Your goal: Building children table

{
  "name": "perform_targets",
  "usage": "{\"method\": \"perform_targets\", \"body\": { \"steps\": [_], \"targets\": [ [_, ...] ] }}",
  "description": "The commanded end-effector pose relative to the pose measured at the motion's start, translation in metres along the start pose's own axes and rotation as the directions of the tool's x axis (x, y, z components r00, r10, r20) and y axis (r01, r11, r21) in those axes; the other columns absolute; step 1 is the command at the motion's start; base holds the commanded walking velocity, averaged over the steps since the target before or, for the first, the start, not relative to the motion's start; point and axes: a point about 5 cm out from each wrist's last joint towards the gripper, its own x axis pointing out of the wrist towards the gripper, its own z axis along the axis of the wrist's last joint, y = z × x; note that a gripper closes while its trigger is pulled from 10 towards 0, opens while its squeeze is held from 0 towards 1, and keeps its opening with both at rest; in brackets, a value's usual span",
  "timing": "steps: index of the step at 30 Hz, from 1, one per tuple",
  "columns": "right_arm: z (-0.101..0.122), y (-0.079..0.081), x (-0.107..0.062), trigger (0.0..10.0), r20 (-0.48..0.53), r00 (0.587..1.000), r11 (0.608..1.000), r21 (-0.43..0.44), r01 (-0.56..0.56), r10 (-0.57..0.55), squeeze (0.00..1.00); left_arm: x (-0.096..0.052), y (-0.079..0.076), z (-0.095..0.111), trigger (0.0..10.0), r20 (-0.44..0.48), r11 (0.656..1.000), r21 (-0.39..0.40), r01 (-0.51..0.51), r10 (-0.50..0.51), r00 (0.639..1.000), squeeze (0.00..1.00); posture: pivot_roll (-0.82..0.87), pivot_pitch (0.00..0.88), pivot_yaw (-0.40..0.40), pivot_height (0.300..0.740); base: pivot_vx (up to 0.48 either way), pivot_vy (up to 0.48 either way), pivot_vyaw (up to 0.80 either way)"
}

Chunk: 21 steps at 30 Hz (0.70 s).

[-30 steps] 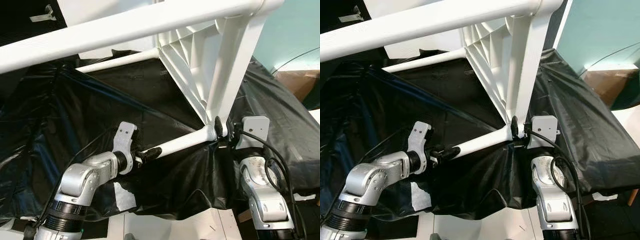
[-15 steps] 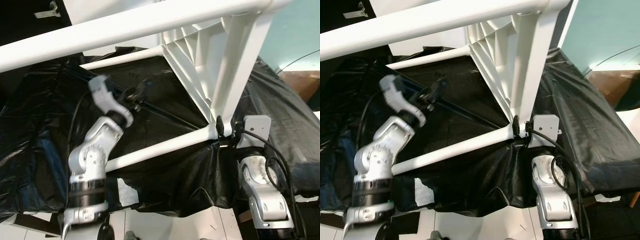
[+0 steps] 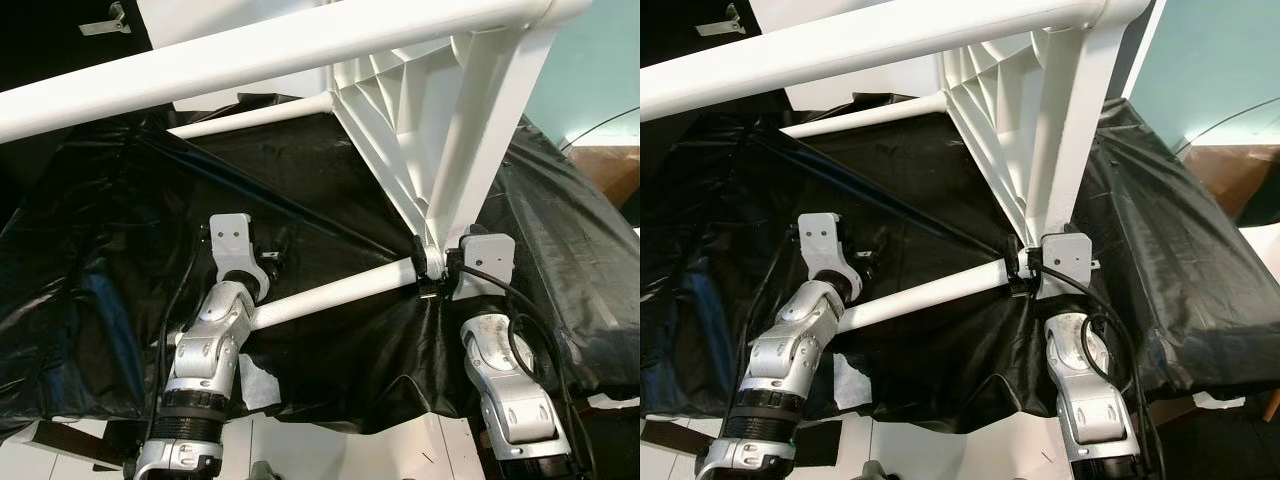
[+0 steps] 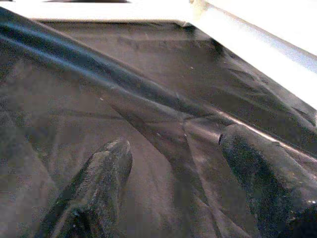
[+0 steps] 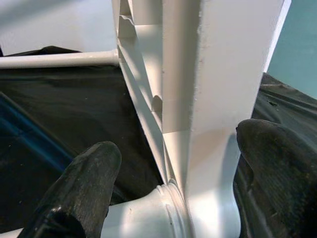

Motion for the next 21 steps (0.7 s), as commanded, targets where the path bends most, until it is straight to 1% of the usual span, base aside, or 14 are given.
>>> {"method": "perform_targets", "body": {
  "steps": [1,5,10,11,13,14,18,19,21],
  "targets": [
    [0.001,0.003,0.001,10.0,0.009,1.0,1.0,-0.003,-0.017,0.017,0.0,0.001,0.002,0.001,10.0,0.009,0.999,0.009,-0.041,0.041,0.999,0.0,0.0,0.055,-0.001,0.74,0.0,0.0,0.0],
    [0.003,0.005,0.005,10.0,0.023,0.999,1.0,-0.009,-0.025,0.025,0.0,0.004,-0.001,0.002,10.0,0.012,0.999,0.015,-0.036,0.036,0.999,0.0,0.0,0.055,-0.002,0.74,0.0,0.0,0.0],
    [0.003,0.006,0.004,10.0,0.024,0.999,1.0,-0.008,-0.024,0.024,0.0,0.005,-0.001,0.002,10.0,0.014,0.999,0.027,-0.032,0.032,0.999,0.0,0.0,0.056,0.004,0.74,0.0,0.0,0.0],
    [0.001,0.004,0.0,10.0,0.018,1.0,1.0,-0.009,-0.02,0.02,0.0,0.003,0.001,0.004,10.0,0.046,0.999,0.023,-0.032,0.031,0.998,0.0,-0.01,0.058,0.01,0.74,0.0,0.0,0.0],
    [-0.001,0.001,-0.005,10.0,0.008,1.0,1.0,-0.012,-0.012,0.012,0.0,-0.001,0.003,0.007,10.0,0.075,0.999,0.02,-0.03,0.029,0.997,0.0,-0.01,0.059,0.012,0.74,0.0,0.0,0.0],
    [-0.003,0.0,-0.008,10.0,0.001,1.0,1.0,-0.015,-0.005,0.005,0.0,-0.002,0.004,0.007,10.0,0.079,0.999,0.028,-0.029,0.027,0.996,0.0,-0.02,0.06,0.013,0.74,0.0,0.0,0.0],
    [-0.003,0.0,-0.008,10.0,0.001,1.0,1.0,-0.015,-0.005,0.005,0.0,-0.002,0.004,0.007,10.0,0.079,0.999,0.028,-0.029,0.027,0.996,0.0,-0.02,0.06,0.013,0.74,0.0,0.0,0.0],
    [0.0,-0.003,-0.013,10.0,0.011,1.0,0.999,-0.04,0.003,-0.003,0.0,-0.003,0.004,0.005,10.0,0.077,0.998,0.056,-0.022,0.018,0.997,0.0,-0.04,0.061,0.016,0.74,0.0,0.0,0.0],
    [0.011,-0.003,-0.011,10.0,0.062,0.998,0.996,-0.092,0.001,0.004,0.0,0.0,-0.003,0.005,10.0,0.078,0.997,0.082,-0.001,-0.006,0.997,0.0,-0.04,0.059,0.016,0.74,0.0,0.0,0.0]
  ]
}}
